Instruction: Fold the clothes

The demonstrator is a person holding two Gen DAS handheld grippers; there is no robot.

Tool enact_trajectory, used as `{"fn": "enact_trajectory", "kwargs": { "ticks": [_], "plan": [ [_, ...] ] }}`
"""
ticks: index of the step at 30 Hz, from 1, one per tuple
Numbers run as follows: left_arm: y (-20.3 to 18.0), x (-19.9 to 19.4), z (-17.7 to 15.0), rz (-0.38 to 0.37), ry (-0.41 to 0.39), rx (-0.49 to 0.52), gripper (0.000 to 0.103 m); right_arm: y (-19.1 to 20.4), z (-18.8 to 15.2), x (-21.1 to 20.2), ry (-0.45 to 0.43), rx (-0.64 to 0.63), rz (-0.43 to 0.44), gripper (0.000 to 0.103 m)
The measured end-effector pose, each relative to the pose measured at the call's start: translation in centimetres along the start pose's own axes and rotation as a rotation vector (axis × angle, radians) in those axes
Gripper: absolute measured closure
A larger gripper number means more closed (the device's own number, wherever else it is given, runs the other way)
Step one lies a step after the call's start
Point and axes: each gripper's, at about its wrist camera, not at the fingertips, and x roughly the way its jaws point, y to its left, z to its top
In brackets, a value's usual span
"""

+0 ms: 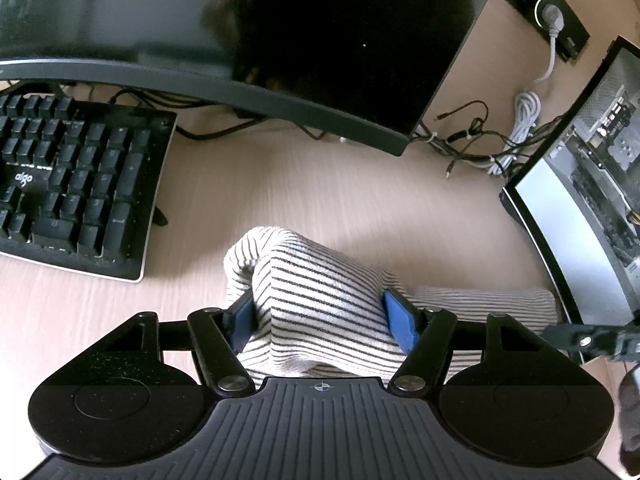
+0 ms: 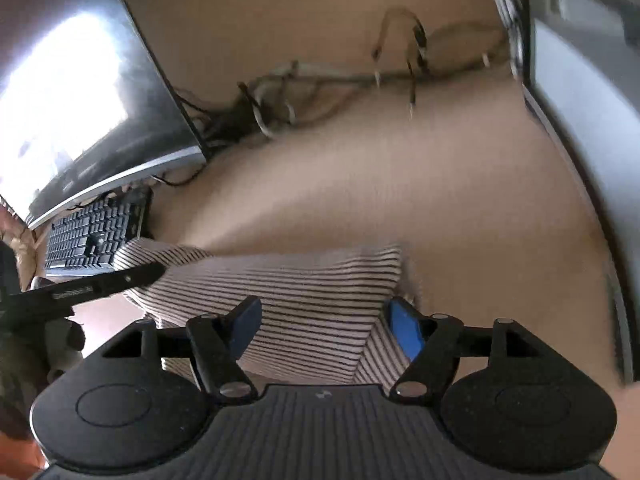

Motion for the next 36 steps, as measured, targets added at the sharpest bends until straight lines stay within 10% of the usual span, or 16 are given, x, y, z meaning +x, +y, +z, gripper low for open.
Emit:
{"fn": "enact_trajectory", "kwargs": {
  "ticks": [13,17,36],
  "plan": [
    [-0.9,-0.3,-1.0,0.046,-0.014,0.004,0.031,0.4,-2.0,1.5,0.013,-0.022,-0.029,0.026],
    [-1.1,0.2,-0.6,0.06,-0.023,-0.005,0.031,0.4,-1.9,1.9,-0.016,-0.04,0.015,0.044],
    [-3.2,3.1,2.3,0.072,-0.045,0.057,0.034,2.7,1.8,3.5,-0.175,-0.25,-0.101,0.059]
  ]
}}
